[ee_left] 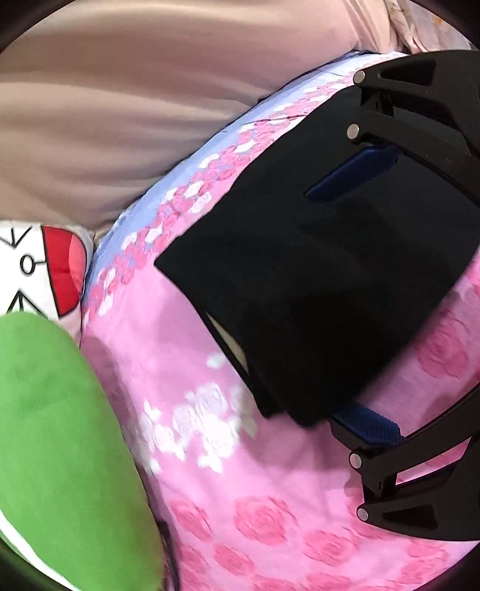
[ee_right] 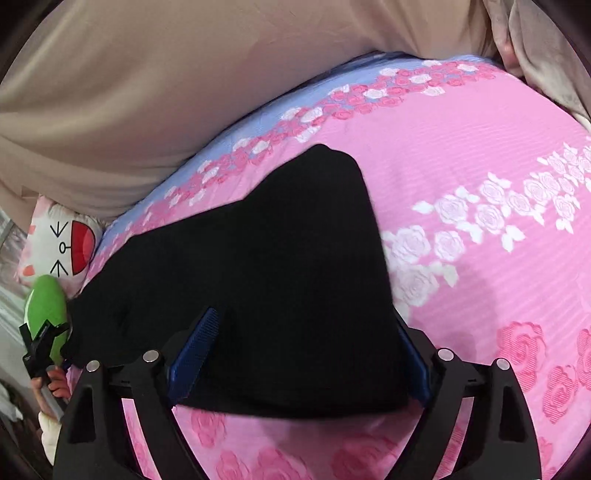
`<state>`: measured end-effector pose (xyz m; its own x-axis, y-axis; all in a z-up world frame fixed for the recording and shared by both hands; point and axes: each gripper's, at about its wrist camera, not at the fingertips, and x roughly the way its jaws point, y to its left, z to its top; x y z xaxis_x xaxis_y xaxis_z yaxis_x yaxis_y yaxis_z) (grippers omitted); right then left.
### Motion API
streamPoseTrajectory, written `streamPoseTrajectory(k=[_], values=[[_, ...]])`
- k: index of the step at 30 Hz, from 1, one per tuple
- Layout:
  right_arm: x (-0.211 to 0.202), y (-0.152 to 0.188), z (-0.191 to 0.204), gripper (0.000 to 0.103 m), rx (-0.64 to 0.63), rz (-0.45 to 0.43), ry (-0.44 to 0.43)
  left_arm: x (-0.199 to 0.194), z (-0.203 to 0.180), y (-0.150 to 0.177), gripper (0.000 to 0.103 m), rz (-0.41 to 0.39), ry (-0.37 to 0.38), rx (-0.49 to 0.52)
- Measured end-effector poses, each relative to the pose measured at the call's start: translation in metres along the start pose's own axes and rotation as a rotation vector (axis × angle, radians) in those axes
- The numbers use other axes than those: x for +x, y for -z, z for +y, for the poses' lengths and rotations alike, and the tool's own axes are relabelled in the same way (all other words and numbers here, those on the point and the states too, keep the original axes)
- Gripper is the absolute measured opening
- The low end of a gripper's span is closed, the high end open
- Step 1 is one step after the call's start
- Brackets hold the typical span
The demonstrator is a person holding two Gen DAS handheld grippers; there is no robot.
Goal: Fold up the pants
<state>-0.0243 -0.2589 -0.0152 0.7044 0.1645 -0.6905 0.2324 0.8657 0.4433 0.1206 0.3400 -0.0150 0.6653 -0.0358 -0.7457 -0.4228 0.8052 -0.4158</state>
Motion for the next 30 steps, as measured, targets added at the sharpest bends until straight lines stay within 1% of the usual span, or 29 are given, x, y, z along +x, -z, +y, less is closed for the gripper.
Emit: streamPoseTrajectory(k=[1,2,3,4,5,8,10,11,13,14,16,17,18,19,20,21,22,23,24,25,26,27,28,29,30], values=[[0.002,0.0,0.003,0.047,-0.001,-0.009,0.006,0.001,-0.003,-0.001,0.078,-0.008,-0.023,0.008],[0.004,-0.001,0.003,0.032,0.004,-0.002,0.001,0.001,-0.006,-0.002,0.031,-0.012,-0.058,0.027],[0.003,-0.003,0.001,0.029,0.03,-0.001,-0.032,0.003,-0.005,-0.001,0.019,0.016,-0.065,0.028],[-0.003,-0.004,-0.001,0.023,0.058,-0.012,-0.057,-0.001,-0.003,-0.001,0.017,0.02,-0.035,0.009],[-0.009,-0.005,-0.001,0.019,0.054,-0.015,-0.059,-0.005,-0.002,-0.002,0.015,0.017,-0.031,0.007],[-0.043,-0.013,-0.009,0.016,0.052,-0.038,-0.059,-0.03,-0.005,0.004,0.014,0.0,-0.009,0.035],[-0.064,-0.015,-0.022,0.016,0.072,-0.03,-0.113,-0.05,-0.013,0.012,0.014,-0.001,0.018,0.076],[-0.073,-0.013,-0.026,0.016,0.063,-0.03,-0.102,-0.055,-0.017,0.015,0.014,-0.008,0.023,0.105],[-0.098,-0.009,-0.034,0.016,0.026,-0.055,-0.026,-0.067,-0.025,0.031,0.014,0.03,0.044,0.143],[-0.107,-0.008,-0.041,0.016,0.031,-0.06,-0.009,-0.069,-0.027,0.038,0.014,0.049,0.055,0.155],[-0.129,0.0,-0.069,0.016,0.072,-0.062,0.016,-0.075,-0.032,0.059,0.015,0.091,0.072,0.188],[-0.138,0.006,-0.083,0.017,0.086,-0.063,0.036,-0.076,-0.034,0.069,0.015,0.111,0.072,0.204],[-0.142,0.013,-0.096,0.018,0.08,-0.044,0.056,-0.076,-0.037,0.084,0.016,0.128,0.058,0.233],[-0.141,0.017,-0.105,0.023,0.073,-0.019,0.079,-0.074,-0.039,0.095,0.016,0.132,0.026,0.259],[-0.139,0.024,-0.114,0.035,0.066,0.009,0.137,-0.071,-0.041,0.105,0.017,0.128,-0.015,0.289],[-0.136,0.027,-0.119,0.042,0.058,0.021,0.196,-0.067,-0.043,0.116,0.021,0.108,-0.075,0.318],[-0.141,0.032,-0.12,0.047,0.043,-0.004,0.282,-0.064,-0.043,0.12,0.022,0.099,-0.11,0.324],[-0.151,0.035,-0.113,0.049,0.005,-0.066,0.362,-0.06,-0.042,0.123,0.024,0.096,-0.13,0.32],[-0.157,0.036,-0.105,0.051,-0.024,-0.098,0.376,-0.057,-0.041,0.123,0.027,0.094,-0.141,0.304],[-0.168,0.038,-0.087,0.059,-0.082,-0.153,0.356,-0.056,-0.039,0.123,0.029,0.092,-0.147,0.287],[-0.172,0.039,-0.069,0.064,-0.132,-0.176,0.313,-0.056,-0.038,0.123,0.029,0.09,-0.152,0.28],[-0.172,0.043,-0.049,0.071,-0.192,-0.182,0.262,-0.055,-0.04,0.123,0.031,0.089,-0.163,0.278],[-0.165,0.049,-0.021,0.075,-0.278,-0.177,0.199,-0.053,-0.04,0.123,0.032,0.089,-0.167,0.275],[-0.158,0.055,-0.002,0.077,-0.338,-0.163,0.157,-0.053,-0.04,0.123,0.035,0.088,-0.168,0.277],[-0.146,0.063,0.017,0.078,-0.398,-0.137,0.111,-0.052,-0.041,0.124,0.036,0.084,-0.175,0.28]])
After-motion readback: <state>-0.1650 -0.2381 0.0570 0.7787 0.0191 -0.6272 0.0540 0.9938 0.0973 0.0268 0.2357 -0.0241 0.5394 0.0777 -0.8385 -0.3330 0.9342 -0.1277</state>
